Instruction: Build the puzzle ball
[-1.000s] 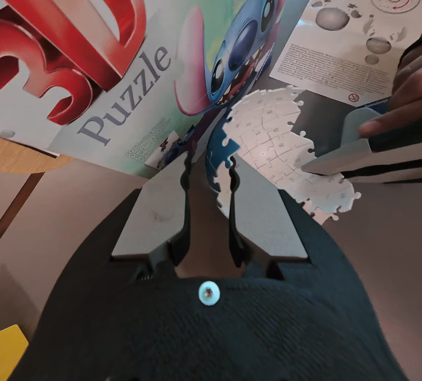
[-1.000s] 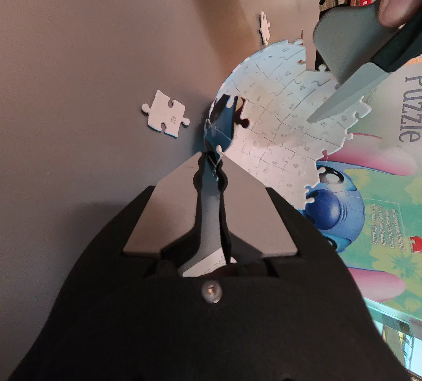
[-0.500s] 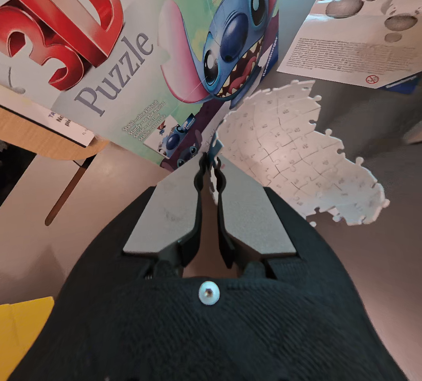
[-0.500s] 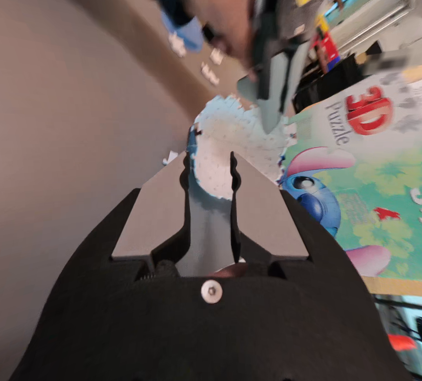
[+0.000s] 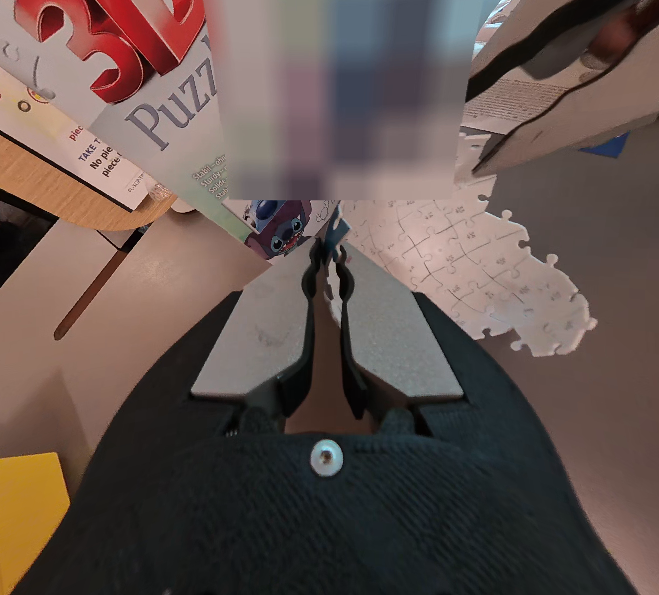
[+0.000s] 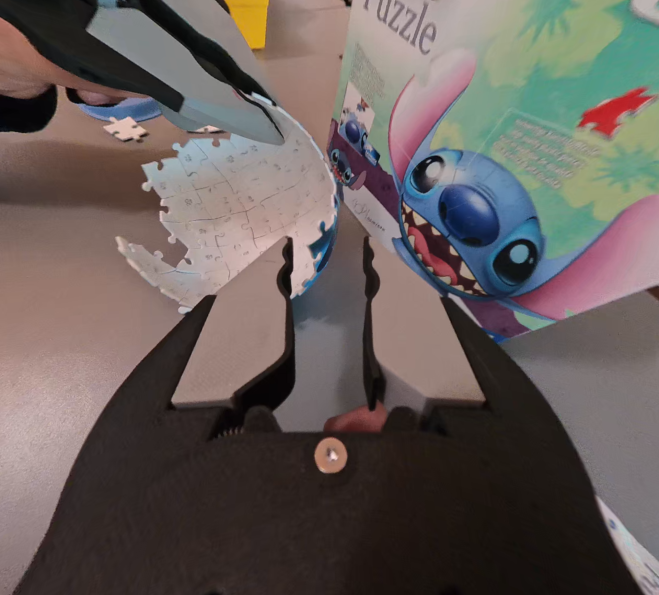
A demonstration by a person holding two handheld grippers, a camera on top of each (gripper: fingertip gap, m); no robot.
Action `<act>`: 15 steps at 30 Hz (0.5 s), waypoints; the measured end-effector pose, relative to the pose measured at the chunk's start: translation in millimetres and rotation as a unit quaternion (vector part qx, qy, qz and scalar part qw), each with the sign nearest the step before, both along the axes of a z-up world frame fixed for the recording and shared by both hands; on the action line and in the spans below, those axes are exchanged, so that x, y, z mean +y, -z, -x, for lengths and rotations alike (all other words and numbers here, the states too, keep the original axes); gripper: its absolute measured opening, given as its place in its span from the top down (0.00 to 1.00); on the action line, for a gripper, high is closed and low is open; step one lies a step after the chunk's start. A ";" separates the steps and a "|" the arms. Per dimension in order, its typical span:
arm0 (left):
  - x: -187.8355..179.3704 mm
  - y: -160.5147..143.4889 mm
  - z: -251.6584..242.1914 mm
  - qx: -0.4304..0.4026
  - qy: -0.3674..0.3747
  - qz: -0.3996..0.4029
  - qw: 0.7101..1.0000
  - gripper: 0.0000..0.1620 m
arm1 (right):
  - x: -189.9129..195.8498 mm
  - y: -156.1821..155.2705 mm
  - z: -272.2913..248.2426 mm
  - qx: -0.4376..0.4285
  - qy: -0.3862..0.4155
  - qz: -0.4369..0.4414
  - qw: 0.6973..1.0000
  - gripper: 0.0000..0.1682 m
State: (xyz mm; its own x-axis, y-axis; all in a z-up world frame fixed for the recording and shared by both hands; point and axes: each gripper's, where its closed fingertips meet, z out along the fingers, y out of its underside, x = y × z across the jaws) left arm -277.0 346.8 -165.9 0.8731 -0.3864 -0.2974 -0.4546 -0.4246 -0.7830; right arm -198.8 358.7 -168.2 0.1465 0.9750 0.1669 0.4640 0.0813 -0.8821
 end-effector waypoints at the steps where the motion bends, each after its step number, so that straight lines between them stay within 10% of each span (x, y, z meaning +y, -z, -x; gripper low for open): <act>1: -0.3 0.0 -0.2 -0.003 0.000 0.000 1.000 0.97 | 1.2 4.8 3.2 -0.008 0.001 0.007 1.000 0.79; 15: -14.8 -22.7 -7.9 -0.053 0.013 0.037 0.998 0.78 | 12.3 16.0 19.3 -0.043 0.046 -0.091 0.994 0.99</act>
State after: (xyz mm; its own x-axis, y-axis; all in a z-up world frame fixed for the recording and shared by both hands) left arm -269.1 332.0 -143.1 0.8880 -0.4263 -0.1725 -0.3815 -0.4733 -0.7940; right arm -218.1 371.0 -184.2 0.2117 0.9105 0.3553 0.5504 0.1893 -0.8131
